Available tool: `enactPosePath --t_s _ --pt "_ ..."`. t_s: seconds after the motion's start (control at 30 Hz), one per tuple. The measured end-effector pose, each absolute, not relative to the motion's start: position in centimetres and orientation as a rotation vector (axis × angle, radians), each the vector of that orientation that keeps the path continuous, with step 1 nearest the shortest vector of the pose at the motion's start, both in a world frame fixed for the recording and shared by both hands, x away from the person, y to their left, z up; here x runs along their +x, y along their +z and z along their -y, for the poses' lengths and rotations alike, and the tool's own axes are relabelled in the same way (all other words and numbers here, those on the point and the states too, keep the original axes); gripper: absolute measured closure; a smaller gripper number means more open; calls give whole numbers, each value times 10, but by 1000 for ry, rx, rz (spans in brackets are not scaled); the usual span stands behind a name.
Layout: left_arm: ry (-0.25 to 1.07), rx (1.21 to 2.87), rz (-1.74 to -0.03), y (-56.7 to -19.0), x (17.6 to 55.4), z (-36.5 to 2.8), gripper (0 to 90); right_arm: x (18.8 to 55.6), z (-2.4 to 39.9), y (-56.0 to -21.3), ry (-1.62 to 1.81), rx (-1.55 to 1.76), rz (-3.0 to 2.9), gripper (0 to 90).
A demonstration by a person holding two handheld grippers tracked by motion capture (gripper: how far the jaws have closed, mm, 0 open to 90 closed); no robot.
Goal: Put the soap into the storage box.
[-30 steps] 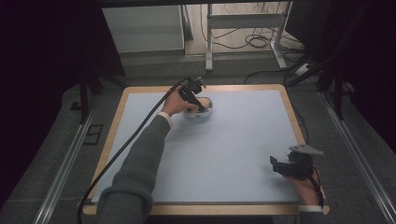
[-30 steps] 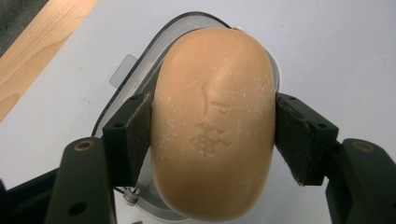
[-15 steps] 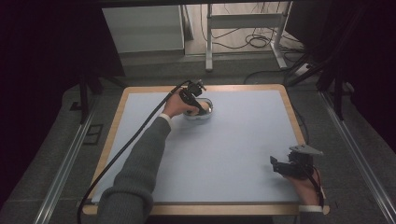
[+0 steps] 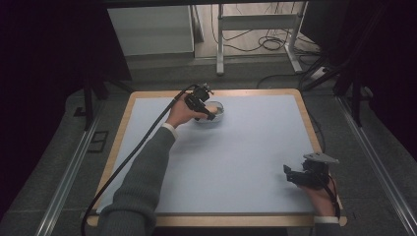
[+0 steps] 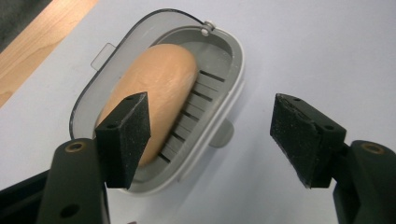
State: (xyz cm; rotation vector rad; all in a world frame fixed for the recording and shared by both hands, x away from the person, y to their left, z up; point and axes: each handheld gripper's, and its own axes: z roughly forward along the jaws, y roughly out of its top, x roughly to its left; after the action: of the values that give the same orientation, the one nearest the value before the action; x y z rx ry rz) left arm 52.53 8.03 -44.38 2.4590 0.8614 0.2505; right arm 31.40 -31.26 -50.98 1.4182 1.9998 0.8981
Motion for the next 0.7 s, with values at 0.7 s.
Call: enactPosePath --t_s 0.7 --pt "343 2313 -852 -437 429 -133 211 312 308 -507 913 1402 -2006 101"
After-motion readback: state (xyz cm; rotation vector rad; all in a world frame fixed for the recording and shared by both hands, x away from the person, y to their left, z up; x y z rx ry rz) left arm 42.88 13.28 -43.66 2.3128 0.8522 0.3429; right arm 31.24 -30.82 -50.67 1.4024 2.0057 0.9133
